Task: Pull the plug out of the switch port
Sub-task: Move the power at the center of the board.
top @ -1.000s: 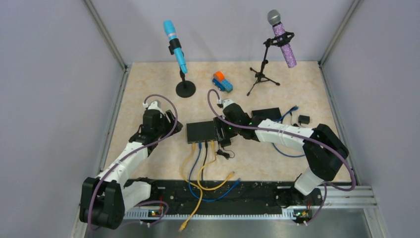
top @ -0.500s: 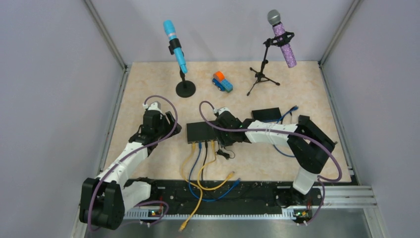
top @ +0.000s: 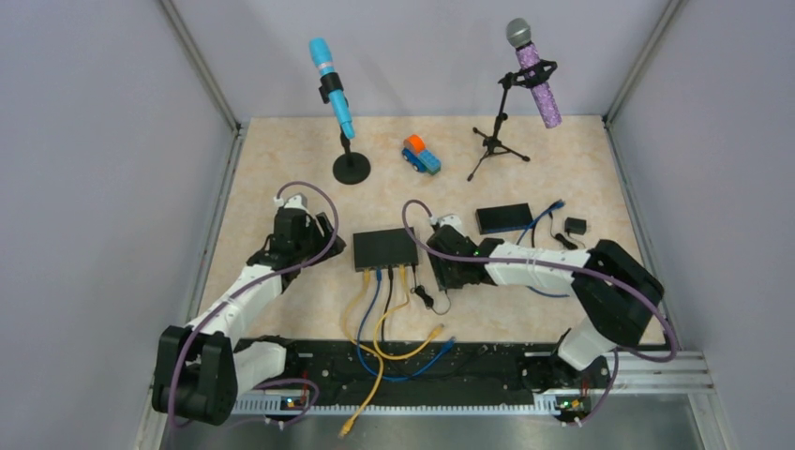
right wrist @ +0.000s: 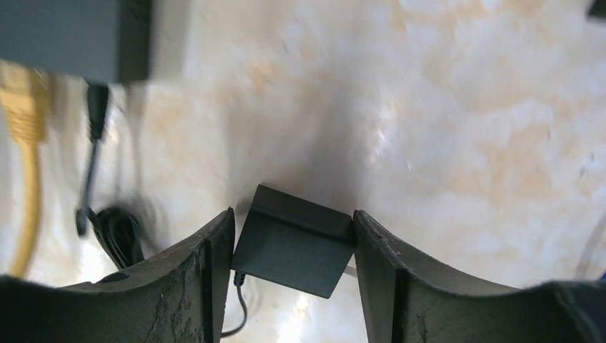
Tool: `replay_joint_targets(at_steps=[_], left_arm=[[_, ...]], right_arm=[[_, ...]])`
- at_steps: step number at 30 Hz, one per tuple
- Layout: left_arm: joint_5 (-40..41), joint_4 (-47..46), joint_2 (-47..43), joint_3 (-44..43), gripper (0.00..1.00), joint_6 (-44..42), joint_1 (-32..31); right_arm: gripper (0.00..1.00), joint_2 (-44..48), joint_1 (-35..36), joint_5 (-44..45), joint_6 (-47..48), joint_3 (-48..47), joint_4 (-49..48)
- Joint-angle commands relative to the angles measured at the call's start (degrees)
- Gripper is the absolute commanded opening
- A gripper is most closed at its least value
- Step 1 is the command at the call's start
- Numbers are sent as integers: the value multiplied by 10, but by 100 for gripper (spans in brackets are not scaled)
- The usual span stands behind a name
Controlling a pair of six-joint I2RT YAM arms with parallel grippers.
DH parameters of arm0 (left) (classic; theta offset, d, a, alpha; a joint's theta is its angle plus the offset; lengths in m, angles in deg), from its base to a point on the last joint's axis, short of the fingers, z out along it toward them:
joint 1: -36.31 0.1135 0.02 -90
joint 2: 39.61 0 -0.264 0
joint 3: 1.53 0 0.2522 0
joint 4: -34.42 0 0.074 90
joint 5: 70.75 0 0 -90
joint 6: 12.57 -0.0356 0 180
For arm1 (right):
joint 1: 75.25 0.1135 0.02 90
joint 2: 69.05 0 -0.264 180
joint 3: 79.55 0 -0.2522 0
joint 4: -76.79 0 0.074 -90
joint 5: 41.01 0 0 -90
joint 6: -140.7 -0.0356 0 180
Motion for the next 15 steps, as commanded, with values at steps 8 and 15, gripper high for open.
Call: replay_joint_targets(at_steps=[8,15], left_arm=[[-35,-35,30,-30,68,-22,0],[-56,-20,37,-53,68,-70,0]], right_arm=[[69,164,20,-81,-28,89,56],[73,200,16,-38,-29,16,40]])
